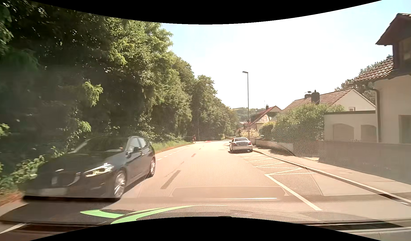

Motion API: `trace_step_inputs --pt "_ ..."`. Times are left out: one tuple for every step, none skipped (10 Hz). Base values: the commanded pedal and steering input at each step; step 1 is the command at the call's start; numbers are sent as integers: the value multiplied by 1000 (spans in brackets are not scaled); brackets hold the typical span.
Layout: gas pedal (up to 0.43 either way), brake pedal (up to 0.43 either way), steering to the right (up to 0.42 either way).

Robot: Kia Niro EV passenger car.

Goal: Follow the waypoints while adhering to traffic rules and regulations

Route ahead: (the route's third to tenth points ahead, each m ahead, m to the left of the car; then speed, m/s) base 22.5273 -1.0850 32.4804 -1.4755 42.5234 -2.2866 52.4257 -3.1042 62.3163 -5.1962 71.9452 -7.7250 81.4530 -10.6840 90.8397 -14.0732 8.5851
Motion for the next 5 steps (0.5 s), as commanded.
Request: trace_step_inputs --pt "0 85 -9" --pt "0 91 -10" --pt "0 91 -11" --pt "0 91 -11" --pt "0 110 -11"
